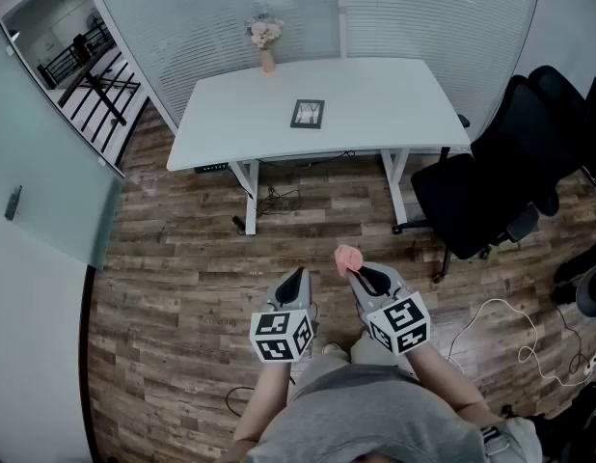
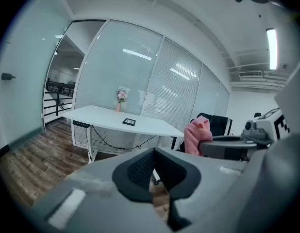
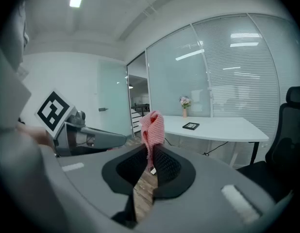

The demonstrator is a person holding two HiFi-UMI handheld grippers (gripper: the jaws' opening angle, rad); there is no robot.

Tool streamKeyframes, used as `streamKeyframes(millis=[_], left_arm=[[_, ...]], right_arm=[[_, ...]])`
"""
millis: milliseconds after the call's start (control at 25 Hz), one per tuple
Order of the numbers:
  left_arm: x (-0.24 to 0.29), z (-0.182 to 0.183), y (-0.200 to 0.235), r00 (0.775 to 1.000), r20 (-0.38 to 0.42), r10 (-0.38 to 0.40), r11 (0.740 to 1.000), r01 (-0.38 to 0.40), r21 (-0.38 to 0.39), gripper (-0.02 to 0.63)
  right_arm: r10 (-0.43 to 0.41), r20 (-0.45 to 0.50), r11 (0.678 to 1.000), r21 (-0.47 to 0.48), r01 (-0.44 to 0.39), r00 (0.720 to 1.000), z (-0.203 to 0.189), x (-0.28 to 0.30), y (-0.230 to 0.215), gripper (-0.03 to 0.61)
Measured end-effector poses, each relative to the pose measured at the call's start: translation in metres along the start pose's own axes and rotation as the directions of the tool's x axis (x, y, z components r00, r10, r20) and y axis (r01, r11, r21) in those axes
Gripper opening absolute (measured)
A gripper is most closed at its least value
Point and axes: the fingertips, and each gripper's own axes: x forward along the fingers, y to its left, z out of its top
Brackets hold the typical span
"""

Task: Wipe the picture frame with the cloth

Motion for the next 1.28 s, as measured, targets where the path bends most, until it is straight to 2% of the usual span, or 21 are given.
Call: streamKeyframes(millis=[680, 1000, 1280], left_arm=[[-0.011, -0.005, 0.012, 1.000, -0.011, -0.015, 1.000, 0.015, 0.005, 0.002], [0.006, -0.001, 0.025, 1.000, -0.015, -0.006, 1.000, 0.006, 0.008, 0.002], [0.046, 0.017, 0.051, 1.000, -0.011, 0.023, 1.000, -0.023, 0.007, 0.002]], right_arm=[[0.030, 0.011, 0.999, 0.011, -0.030, 0.999, 0.000, 0.008, 0.028, 0.035], [0.045, 0.011, 0.999, 0.030, -0.045, 0.999, -0.001, 0.026, 0.020, 0.038], [0.072, 0.018, 0.997, 0.020, -0.072, 0.997, 0.013, 0.069, -0.010, 0.038]])
